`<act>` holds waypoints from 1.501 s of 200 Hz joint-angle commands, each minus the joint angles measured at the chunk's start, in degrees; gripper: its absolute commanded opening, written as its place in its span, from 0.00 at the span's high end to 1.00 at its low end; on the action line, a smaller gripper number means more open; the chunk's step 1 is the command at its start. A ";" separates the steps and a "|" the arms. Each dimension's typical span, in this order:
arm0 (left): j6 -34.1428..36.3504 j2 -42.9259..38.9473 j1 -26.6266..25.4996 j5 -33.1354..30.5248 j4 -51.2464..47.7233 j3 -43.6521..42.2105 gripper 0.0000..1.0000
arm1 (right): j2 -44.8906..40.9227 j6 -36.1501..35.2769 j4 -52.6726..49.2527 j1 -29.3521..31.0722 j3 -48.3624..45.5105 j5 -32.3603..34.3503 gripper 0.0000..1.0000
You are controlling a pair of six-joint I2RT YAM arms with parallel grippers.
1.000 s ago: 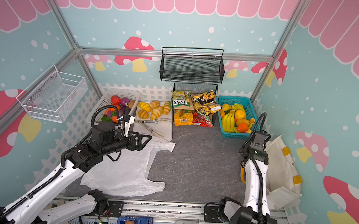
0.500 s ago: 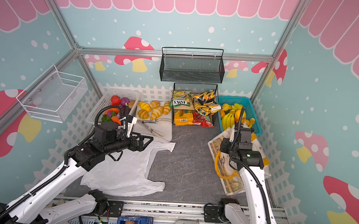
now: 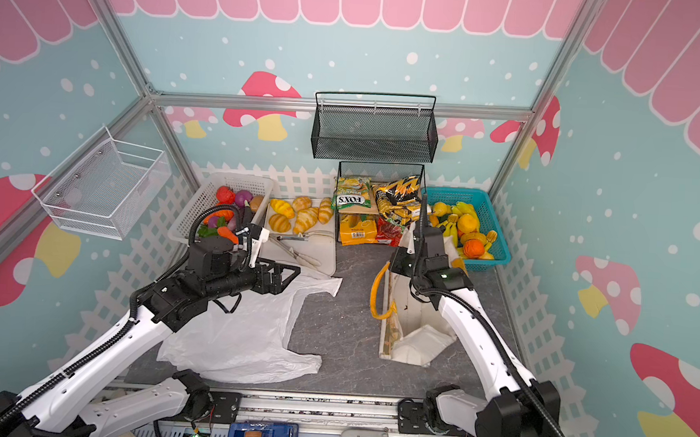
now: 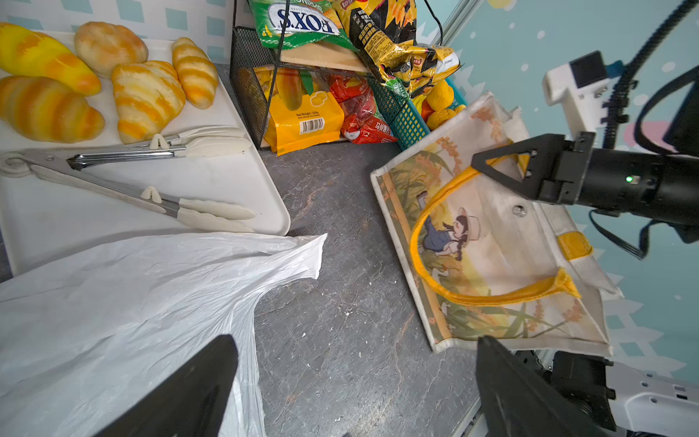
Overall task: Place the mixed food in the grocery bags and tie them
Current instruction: 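Swing the tote bag toward the left gripper while the left gripper reaches toward it, then grasp the tote bag's rim with the left gripper, holding it upright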
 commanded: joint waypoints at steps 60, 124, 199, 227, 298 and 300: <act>-2.86 -1.16 -0.39 0.90 1.00 -0.68 0.00 | -3.13 -12.55 -2.57 2.12 7.89 -0.21 0.30; -2.74 0.55 -0.70 0.81 1.55 -0.02 0.00 | -13.09 -18.82 -13.89 -12.81 3.93 11.62 0.19; -5.60 5.72 -7.60 0.40 4.74 2.44 0.04 | -10.26 -18.35 -7.23 -13.29 -5.12 5.21 0.59; -9.37 12.31 -14.17 -0.45 9.87 5.50 0.06 | -10.71 -18.29 -3.70 -13.33 -6.81 0.83 0.77; -11.54 36.36 -18.61 -2.09 8.73 22.44 0.19 | -10.27 -17.58 3.59 -13.04 -9.12 -8.59 0.86; -11.53 36.78 -18.61 -2.20 8.72 22.71 0.19 | -10.28 -17.69 3.66 -13.04 -9.15 -8.72 0.86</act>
